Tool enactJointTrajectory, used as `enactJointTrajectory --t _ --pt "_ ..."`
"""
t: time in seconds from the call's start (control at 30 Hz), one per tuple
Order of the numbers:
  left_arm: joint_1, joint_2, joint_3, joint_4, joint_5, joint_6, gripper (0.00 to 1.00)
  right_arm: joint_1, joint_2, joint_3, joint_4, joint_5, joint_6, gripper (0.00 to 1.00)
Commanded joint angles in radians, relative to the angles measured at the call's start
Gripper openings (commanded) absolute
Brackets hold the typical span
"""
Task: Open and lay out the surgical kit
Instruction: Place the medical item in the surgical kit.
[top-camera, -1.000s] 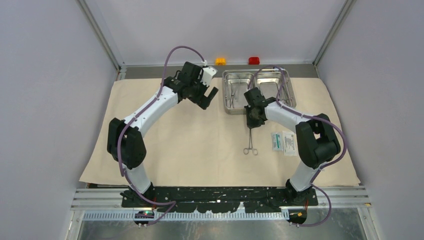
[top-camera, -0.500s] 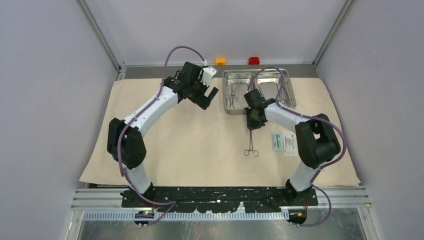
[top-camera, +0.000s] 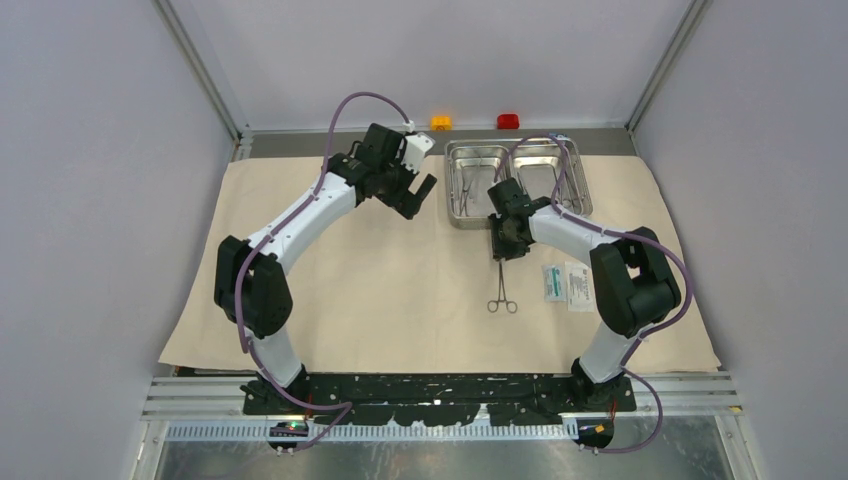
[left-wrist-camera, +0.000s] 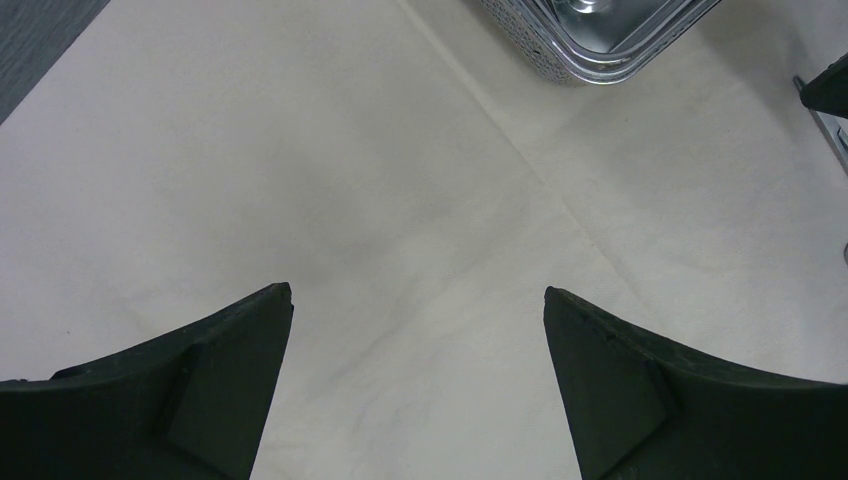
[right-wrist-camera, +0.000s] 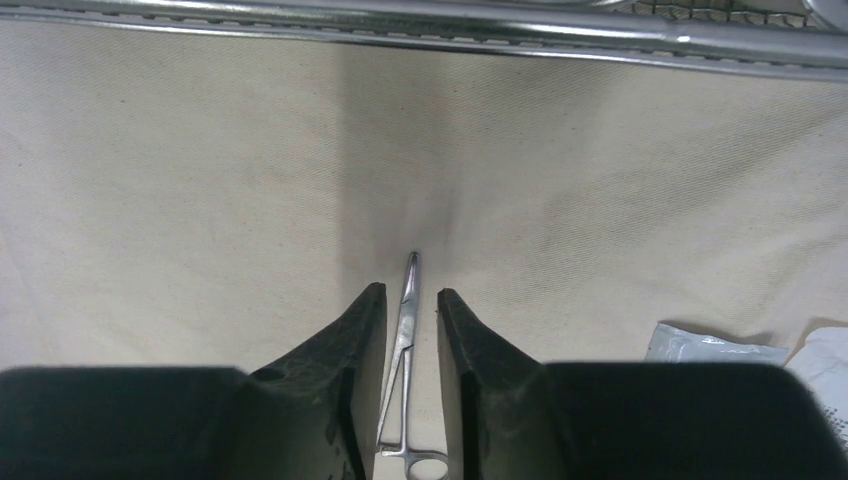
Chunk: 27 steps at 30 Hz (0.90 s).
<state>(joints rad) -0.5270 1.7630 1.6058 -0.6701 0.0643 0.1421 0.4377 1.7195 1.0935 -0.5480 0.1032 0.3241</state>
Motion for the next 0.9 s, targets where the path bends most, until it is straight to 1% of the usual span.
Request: enactJointTrajectory --t 0.0,0.07,0.1,0.27,0.43,0.57,0.73,0.87 --pt "0.007 -0.042 0.008 0.020 0.010 0.016 1.00 0.004 -0.015 0.011 0.010 0.010 -0.011 0.35" --pt "0.007 -0.042 0.005 0.022 0.011 0.020 1.00 0.006 -0.014 0.021 0.005 0.007 -0.015 0.41" --pt "0.007 -0.042 0.004 0.023 0.009 0.021 1.00 0.005 -0.014 0.026 -0.001 0.008 -0.018 0.42" --pt "0.007 -0.042 0.000 0.030 0.007 0.025 1.00 0.006 -0.038 0.044 -0.007 0.020 -0.046 0.43" --pt "0.007 -0.040 -0.019 0.040 -0.001 0.030 1.00 0.005 -0.105 0.046 0.009 0.025 -0.107 0.44" --pt "0.007 -0.032 -0.051 0.061 0.000 0.038 1.00 0.004 -0.176 0.032 0.022 -0.023 -0.189 0.47" --pt "0.007 0.019 -0.057 0.070 0.009 0.048 1.00 0.005 -0.215 -0.006 -0.018 -0.140 -0.332 0.47" --pt "0.007 0.064 -0.055 0.088 0.029 0.043 1.00 0.004 -0.237 -0.057 -0.027 -0.158 -0.428 0.46"
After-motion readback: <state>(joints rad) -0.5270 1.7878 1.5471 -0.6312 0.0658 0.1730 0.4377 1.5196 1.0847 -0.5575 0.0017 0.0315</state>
